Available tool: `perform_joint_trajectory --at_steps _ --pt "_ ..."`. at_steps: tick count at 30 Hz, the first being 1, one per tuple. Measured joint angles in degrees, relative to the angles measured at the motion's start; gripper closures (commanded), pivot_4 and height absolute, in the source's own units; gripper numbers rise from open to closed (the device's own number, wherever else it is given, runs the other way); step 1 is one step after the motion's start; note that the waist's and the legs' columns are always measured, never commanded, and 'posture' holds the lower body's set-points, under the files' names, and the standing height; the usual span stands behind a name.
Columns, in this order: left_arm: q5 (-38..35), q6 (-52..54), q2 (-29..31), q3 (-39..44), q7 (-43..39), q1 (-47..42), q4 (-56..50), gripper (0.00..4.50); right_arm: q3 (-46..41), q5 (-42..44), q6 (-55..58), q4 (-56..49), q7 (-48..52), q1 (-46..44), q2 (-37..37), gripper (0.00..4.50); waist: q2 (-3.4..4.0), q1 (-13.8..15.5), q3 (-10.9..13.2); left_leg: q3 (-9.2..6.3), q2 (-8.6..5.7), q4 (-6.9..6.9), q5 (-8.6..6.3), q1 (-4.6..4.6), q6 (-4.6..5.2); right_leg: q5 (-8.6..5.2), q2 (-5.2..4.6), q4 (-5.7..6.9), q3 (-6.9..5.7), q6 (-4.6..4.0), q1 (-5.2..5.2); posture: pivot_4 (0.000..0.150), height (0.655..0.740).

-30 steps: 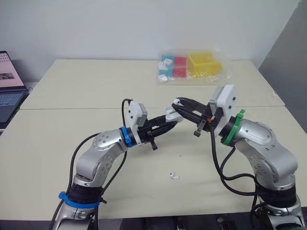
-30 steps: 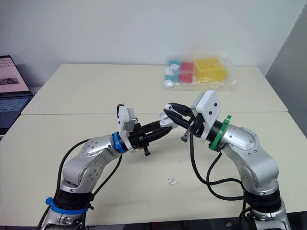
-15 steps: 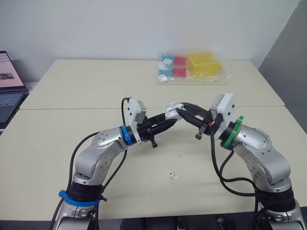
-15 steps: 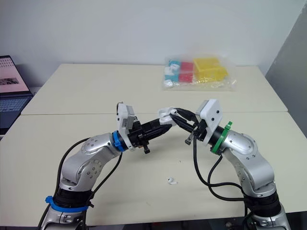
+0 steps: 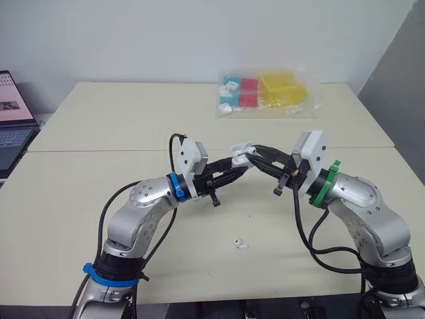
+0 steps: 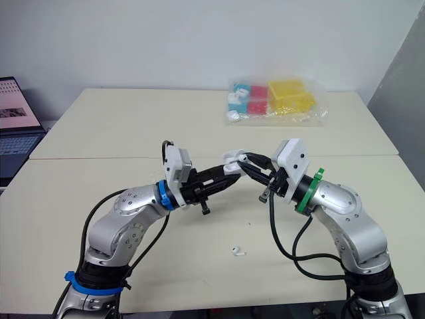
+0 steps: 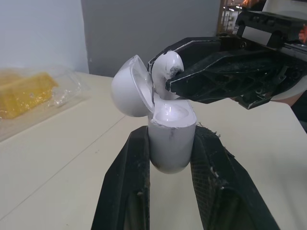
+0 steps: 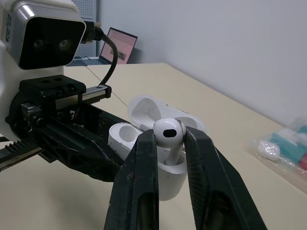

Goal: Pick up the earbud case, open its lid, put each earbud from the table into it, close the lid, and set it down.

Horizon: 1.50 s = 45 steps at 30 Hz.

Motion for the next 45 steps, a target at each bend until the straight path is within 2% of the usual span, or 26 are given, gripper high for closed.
perform_joint_trajectory --at_steps 6,12,16,18,21,24,28,34,38,45 --pt "1.0 -2.4 -0.1 0.4 -0.2 0.0 0.4 3.71 -1.4 3.6 4.6 -0.3 -0.1 -0.1 -0.8 1.23 0.0 0.0 0.0 0.01 -0.01 0.0 0.0 -0.02 0.0 0.0 -0.01 -0.02 0.0 0.0 0.0 0.15 0.7389" --pt "1.0 -3.1 -0.4 0.5 0.0 0.0 0.4 3.71 -3.8 8.5 9.1 -2.2 -0.1 -0.4 -2.1 1.18 0.0 0.0 0.0 -0.01 0.0 -0.01 0.0 -0.03 0.0 0.0 0.0 -0.03 -0.03 0.0 -0.01 0.15 0.7389" --pt "2.1 -4.2 -0.5 2.0 2.2 0.7 2.6 3.71 -10.8 13.8 12.1 -6.4 2.7 -0.1 -11.1 1.18 0.0 0.1 0.0 0.0 -0.04 -0.02 -0.01 -0.04 0.01 0.0 -0.03 -0.1 -0.02 0.01 0.01 0.15 0.7389" --pt "3.2 -5.1 -0.3 3.2 3.3 1.1 3.9 3.71 -11.7 14.4 12.5 -7.8 5.6 1.3 -16.2 1.18 -0.01 0.1 0.0 -0.01 -0.02 -0.04 -0.01 -0.04 0.02 0.0 -0.02 -0.12 -0.04 0.01 0.01 0.15 0.7389" --pt "4.1 -6.5 0.0 3.6 3.5 1.2 4.7 3.71 -10.1 13.7 12.4 -8.7 8.5 3.4 -20.3 1.18 -0.01 0.0 0.0 0.0 0.01 -0.05 -0.01 -0.02 0.01 -0.01 -0.02 -0.09 -0.02 0.0 -0.01 0.15 0.7389" --pt "4.1 -6.5 1.3 4.5 3.4 2.2 4.6 3.71 -1.7 9.4 12.5 -10.5 10.4 4.7 -24.9 1.18 -0.02 -0.2 0.0 0.0 0.09 -0.07 -0.01 0.04 0.01 -0.01 -0.04 -0.1 0.0 0.0 0.01 0.15 0.7389" --pt "4.0 -6.2 2.2 4.5 3.2 4.4 3.5 3.71 13.6 1.7 14.2 -9.9 10.3 2.3 -24.5 1.18 -0.03 -0.1 0.0 -0.01 0.07 -0.06 0.0 0.03 0.01 -0.01 -0.05 -0.05 -0.04 -0.01 -0.02 0.15 0.7389" --pt "3.1 -4.0 4.0 4.9 3.3 6.2 0.2 3.71 26.6 -6.1 14.1 -5.8 11.0 -1.6 -17.7 1.18 -0.05 0.0 0.0 0.0 0.04 -0.04 -0.01 -0.01 0.0 -0.02 -0.05 -0.1 -0.03 0.0 -0.02 0.15 0.7389" --pt "2.6 -2.5 4.4 4.9 3.3 7.2 -1.2 3.71 31.3 -10.1 14.4 -2.5 9.9 -2.0 -14.1 1.18 -0.05 0.0 0.0 -0.01 0.02 -0.04 -0.01 -0.05 0.0 -0.02 -0.06 -0.1 -0.04 0.0 -0.04 0.15 0.7389" --pt "2.4 -1.4 4.7 4.9 3.5 7.8 -2.8 3.71 31.8 -13.3 15.2 -0.8 8.2 0.5 -11.8 1.18 -0.05 0.0 0.0 -0.04 0.04 -0.05 -0.01 -0.02 0.0 -0.02 -0.06 -0.08 -0.08 -0.01 -0.03 0.15 0.7389"
